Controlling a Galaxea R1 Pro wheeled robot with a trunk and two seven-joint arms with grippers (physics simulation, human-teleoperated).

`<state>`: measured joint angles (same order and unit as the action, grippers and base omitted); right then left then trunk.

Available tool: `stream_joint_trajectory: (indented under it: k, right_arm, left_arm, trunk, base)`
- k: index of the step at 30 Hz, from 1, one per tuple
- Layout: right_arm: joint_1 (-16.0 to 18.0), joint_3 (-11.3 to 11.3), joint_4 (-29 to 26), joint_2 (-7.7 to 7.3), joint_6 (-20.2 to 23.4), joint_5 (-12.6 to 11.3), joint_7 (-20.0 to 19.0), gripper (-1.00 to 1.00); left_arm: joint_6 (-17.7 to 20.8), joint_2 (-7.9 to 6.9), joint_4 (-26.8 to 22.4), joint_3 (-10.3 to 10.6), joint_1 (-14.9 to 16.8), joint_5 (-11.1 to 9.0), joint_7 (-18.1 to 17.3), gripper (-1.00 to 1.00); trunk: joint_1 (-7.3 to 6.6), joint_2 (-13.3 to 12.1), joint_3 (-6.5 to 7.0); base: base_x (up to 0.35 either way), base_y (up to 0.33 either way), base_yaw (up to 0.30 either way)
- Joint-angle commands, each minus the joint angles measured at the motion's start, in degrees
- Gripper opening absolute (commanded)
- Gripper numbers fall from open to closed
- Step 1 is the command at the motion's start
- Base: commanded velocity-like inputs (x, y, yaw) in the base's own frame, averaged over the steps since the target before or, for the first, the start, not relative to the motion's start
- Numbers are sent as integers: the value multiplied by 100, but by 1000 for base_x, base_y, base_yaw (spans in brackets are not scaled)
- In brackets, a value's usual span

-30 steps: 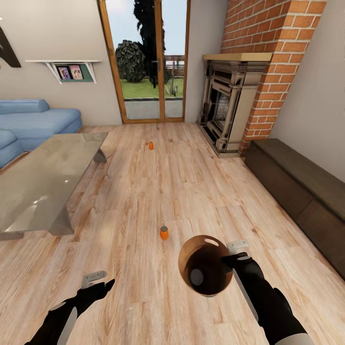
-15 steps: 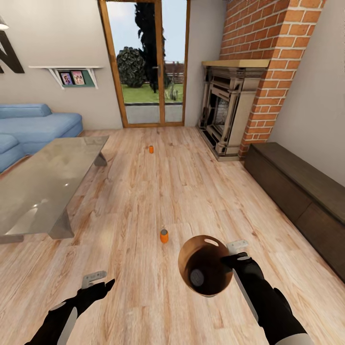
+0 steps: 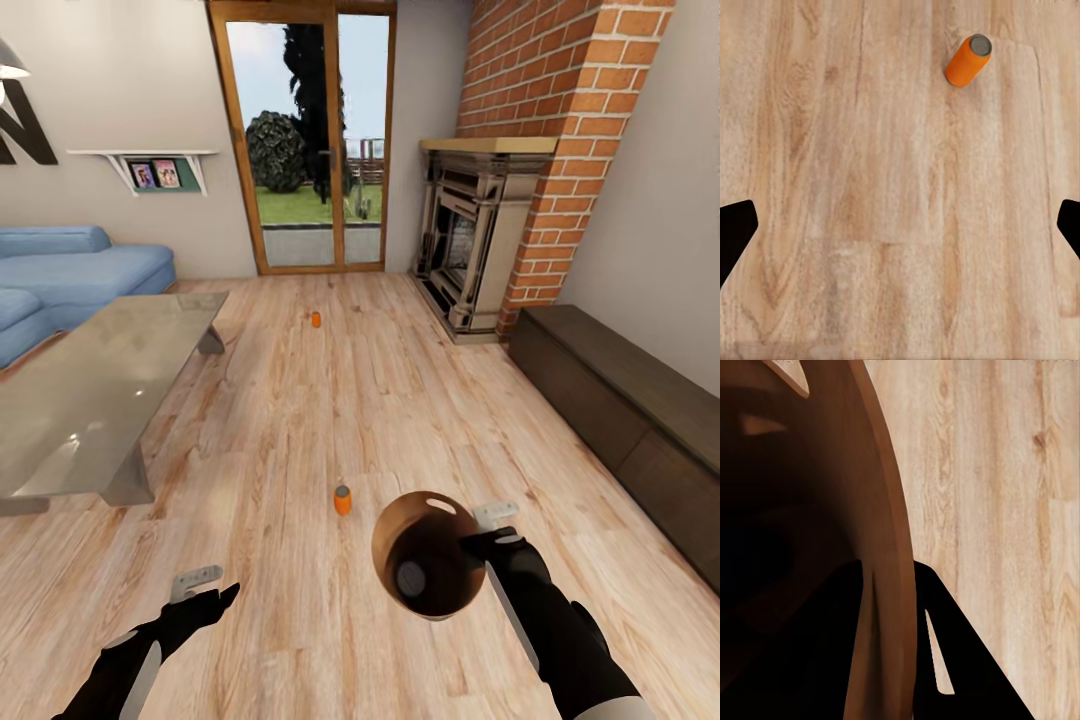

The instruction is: Put the three can of soda from the living room inside the tash can in the kitchen.

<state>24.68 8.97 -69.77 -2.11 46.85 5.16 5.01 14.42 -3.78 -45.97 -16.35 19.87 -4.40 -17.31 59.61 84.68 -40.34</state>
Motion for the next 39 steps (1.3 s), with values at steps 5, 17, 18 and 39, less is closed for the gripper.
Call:
stream_joint_trajectory:
  k: [5, 17, 18, 39]
  right_arm:
    - [1, -1, -2, 1, -6, -24, -18, -100]
    - [1, -1, -2, 1, -7, -24, -18, -100]
    - [1, -1, -4, 1, -8, -24, -18, -100]
    - [1, 8, -2, 1, -1, -24, -18, -100]
  left_arm:
    - [0, 0, 0, 0, 0, 0, 0, 100]
    - [0, 0, 0, 1, 0, 0, 0, 100]
    - [0, 0, 0, 1, 0, 0, 0, 100]
    - [0, 0, 9, 8, 0, 0, 0, 100]
  trunk:
    - [0, 0, 48]
    - [0, 0, 163]
    - [0, 0, 173]
    - [0, 0, 277]
  base:
    - [0, 0, 0]
    - [0, 0, 0]
    - [0, 0, 0]
    - [47, -8, 0]
